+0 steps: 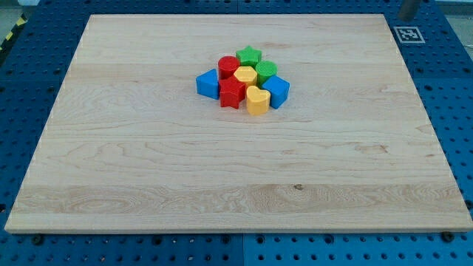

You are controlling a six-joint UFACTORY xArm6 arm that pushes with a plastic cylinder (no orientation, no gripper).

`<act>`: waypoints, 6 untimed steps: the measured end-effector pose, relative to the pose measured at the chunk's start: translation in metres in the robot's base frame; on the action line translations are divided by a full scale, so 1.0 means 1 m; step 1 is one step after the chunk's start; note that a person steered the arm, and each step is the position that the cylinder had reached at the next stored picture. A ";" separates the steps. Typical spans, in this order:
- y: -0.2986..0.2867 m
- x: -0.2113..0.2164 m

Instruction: Slide the green star to top right

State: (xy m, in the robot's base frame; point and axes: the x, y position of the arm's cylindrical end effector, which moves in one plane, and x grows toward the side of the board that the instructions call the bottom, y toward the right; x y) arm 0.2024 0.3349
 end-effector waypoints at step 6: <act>-0.147 0.031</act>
State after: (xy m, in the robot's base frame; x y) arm 0.2336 0.1879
